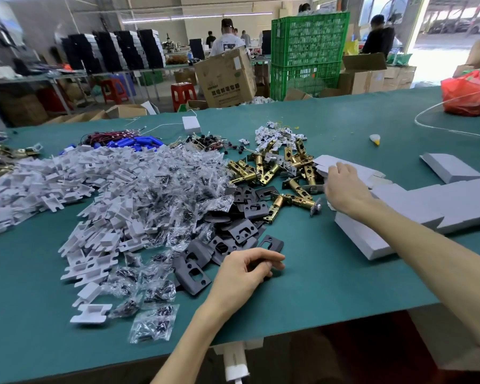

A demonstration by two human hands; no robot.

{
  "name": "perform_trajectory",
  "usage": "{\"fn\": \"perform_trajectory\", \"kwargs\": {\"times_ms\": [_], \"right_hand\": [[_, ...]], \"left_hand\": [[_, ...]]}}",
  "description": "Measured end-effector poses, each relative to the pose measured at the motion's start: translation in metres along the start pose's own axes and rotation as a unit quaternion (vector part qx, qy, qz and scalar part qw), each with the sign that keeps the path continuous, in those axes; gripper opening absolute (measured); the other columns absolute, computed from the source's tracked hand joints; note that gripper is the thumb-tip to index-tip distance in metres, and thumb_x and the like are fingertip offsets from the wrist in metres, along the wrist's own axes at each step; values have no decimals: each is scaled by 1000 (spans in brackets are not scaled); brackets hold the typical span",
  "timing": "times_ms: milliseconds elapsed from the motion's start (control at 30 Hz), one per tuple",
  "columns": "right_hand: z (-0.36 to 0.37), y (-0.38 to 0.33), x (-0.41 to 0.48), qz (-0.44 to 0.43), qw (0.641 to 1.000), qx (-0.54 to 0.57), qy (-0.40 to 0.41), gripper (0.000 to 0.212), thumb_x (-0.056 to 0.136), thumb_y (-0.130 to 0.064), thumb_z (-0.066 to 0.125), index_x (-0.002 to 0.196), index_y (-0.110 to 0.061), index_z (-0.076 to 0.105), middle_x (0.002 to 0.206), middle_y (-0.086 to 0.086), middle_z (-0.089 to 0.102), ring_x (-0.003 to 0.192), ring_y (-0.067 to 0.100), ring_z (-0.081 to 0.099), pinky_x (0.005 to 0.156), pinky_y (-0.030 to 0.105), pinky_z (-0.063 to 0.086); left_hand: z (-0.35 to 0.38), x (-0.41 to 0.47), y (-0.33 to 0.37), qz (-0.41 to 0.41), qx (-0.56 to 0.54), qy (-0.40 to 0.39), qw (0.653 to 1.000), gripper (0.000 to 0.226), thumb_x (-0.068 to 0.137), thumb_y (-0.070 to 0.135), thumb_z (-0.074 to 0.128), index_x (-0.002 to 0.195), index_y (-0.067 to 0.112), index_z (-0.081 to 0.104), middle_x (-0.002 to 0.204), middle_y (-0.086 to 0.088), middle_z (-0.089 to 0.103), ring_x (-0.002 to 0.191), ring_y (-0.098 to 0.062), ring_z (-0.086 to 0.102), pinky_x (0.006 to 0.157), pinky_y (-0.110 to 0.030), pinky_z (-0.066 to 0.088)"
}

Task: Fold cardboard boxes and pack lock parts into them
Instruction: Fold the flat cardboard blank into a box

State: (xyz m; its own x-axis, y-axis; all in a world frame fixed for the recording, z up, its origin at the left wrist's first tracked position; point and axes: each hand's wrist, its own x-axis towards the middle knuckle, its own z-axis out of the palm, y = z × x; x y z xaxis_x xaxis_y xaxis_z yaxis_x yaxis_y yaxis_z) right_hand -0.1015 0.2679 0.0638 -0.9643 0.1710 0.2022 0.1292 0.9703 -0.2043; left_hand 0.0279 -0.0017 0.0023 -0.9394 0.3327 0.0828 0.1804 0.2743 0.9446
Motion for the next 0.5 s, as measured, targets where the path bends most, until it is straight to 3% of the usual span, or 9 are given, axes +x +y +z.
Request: {"fn": "perform_trajectory", "kwargs": {"times_ms": [133, 233, 367, 500], "right_hand": [[2, 21, 18, 28, 991, -130, -16, 42, 99, -1, 44, 138, 12, 37, 141, 29, 45, 132, 40, 40, 111, 41, 39], [7, 31, 21, 18, 988, -151, -38, 42, 96, 3, 42, 137, 8, 41, 137, 24, 52, 128, 37, 48, 103, 37, 42], [9, 35, 18, 4, 988, -152, 0, 29, 93, 7, 44, 119, -2, 53, 124, 18, 60, 116, 37, 55, 76, 37, 37], [6, 38, 19, 6, 992, -123, 33, 20, 88, 9, 45, 99, -7, 49, 111, 22, 63, 101, 40, 58, 68, 38, 36]], "left_hand": [[-1, 1, -2, -1, -5, 3, 1000, 35, 100, 6, 56, 107, 31, 80, 99, 10, 80, 83, -6, 70, 72, -15, 50], [0, 5, -2, -10, -10, 3, 1000, 36, 100, 6, 56, 105, 34, 80, 99, 10, 80, 83, -6, 70, 71, -16, 50], [0, 7, -3, -15, -12, 4, 1000, 39, 101, 6, 57, 104, 38, 79, 99, 10, 80, 83, -8, 71, 69, -15, 49], [2, 7, -2, -21, -13, 8, 1000, 38, 101, 6, 57, 104, 36, 80, 99, 11, 80, 84, -8, 72, 69, -16, 50]]}}
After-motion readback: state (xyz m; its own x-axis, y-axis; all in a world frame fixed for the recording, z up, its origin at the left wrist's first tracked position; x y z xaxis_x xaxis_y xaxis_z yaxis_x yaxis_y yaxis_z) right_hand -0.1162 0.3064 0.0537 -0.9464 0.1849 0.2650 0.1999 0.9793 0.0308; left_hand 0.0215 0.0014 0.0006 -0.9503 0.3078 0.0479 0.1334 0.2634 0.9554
